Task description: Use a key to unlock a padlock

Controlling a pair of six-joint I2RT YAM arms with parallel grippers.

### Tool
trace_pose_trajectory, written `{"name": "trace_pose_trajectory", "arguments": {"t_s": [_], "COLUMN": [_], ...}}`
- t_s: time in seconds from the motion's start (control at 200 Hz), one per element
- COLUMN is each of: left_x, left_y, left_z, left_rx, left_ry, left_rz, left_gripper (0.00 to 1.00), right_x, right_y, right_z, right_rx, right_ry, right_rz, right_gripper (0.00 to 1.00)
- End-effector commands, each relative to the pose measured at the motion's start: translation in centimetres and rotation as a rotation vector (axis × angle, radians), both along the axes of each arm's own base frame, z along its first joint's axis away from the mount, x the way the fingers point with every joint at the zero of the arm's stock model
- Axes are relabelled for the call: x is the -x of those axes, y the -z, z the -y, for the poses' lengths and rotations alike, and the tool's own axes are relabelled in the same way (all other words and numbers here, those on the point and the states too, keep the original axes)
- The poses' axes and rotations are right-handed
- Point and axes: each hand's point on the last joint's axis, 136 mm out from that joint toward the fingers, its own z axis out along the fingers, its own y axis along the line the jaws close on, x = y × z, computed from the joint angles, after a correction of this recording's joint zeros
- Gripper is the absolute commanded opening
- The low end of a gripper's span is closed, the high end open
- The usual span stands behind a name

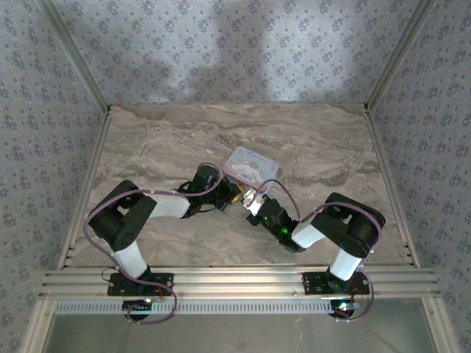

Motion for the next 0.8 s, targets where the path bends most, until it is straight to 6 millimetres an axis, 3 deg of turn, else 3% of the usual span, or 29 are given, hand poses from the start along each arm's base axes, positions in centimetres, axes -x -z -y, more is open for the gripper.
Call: {"name": "trace_pose_trajectory", "arguments": {"t_s": [0.0,0.515,0.794], "left_x": [1.5,1.6,1.5], "left_y": [-0.4,-0.1,0.0], "left_z": [0.7,0.7,0.7], "left_rx": [0.022,0.016,0.013], "left_ry": [0.051,0.050,0.048], "left_rz": [-0.036,-0.043,-0.043], "left_gripper": [0.00,0.00,0.03], "right_x": [-0.9,-1.6,-1.6], "right_y": [-1.2,-2.0,-0.7], "right_z": [0.0,-0.4,-0.4], "right_rx": [-0.137,-0.354,-0.351], "right_ry": [0.047,0.045,0.054], "right_rz": [-0.018,-0.128,-0.163], "right_gripper": [0.00,0.00,0.00]}}
